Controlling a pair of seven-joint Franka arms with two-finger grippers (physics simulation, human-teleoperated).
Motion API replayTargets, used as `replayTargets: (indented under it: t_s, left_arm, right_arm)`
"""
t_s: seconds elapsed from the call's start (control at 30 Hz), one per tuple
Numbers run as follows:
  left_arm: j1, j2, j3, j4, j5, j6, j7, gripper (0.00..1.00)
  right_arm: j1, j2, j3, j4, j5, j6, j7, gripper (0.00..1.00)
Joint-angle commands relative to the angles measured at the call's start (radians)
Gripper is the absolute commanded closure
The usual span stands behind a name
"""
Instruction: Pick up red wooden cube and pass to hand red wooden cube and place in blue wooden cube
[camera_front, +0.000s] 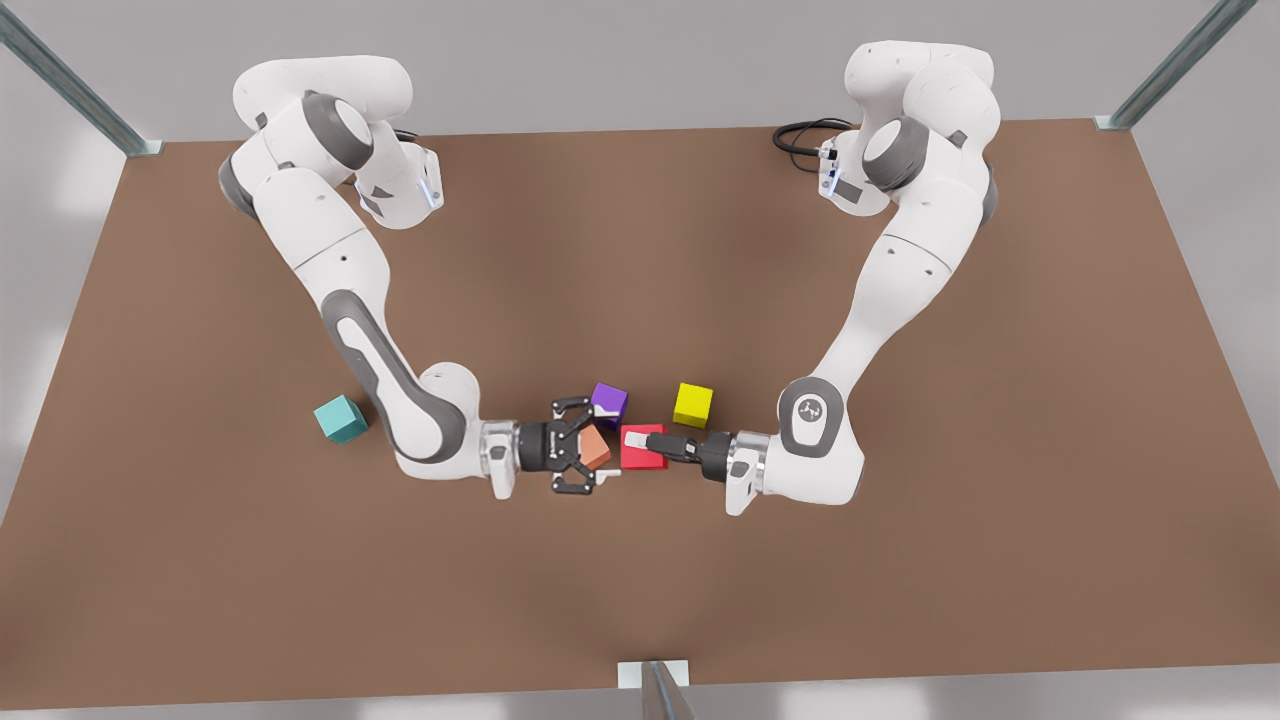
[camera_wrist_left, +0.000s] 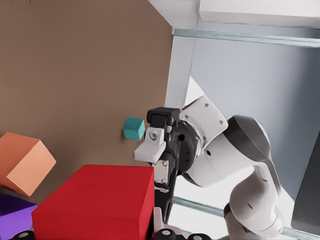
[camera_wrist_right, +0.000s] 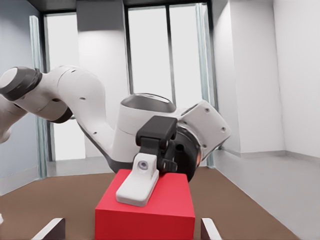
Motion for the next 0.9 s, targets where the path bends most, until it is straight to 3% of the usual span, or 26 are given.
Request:
replayTargets:
  t_s: [0.0, 0.57, 0.63, 0.7, 0.73, 0.77, 0.87]
  left_arm:
    - [-0.001, -0.002, -0.001, 0.0, -0.017, -0.005, 0.054, 0.52]
    - [-0.022, -0.005, -0.001, 0.001, -0.022, 0.035, 0.05, 0.52]
    - [-0.024, -0.005, -0.001, 0.0, -0.022, 0.035, 0.05, 0.52]
    - [-0.024, -0.003, -0.001, 0.001, -0.022, 0.035, 0.05, 0.52]
    - [-0.025, -0.003, -0.001, 0.001, -0.022, 0.035, 0.051, 0.52]
    - [-0.025, -0.003, -0.001, 0.001, -0.022, 0.035, 0.05, 0.52]
    - [-0.028, -0.002, -0.001, 0.001, -0.023, 0.036, 0.051, 0.52]
  right_arm:
    - [0.004, 0.003, 0.0, 0.002, 0.008, 0.001, -0.056, 0.0]
    - [0.048, 0.036, 0.0, 0.018, 0.048, 0.039, -0.055, 0.02]
    - [0.05, 0.042, 0.0, 0.02, 0.049, 0.039, -0.055, 0.09]
    - [0.053, 0.042, 0.0, 0.026, 0.049, 0.045, -0.055, 0.41]
    - [0.053, 0.042, 0.0, 0.028, 0.049, 0.045, -0.055, 0.5]
    - [0.053, 0.042, 0.0, 0.028, 0.049, 0.045, -0.055, 0.55]
    - [0.053, 0.042, 0.0, 0.026, 0.049, 0.045, -0.053, 0.56]
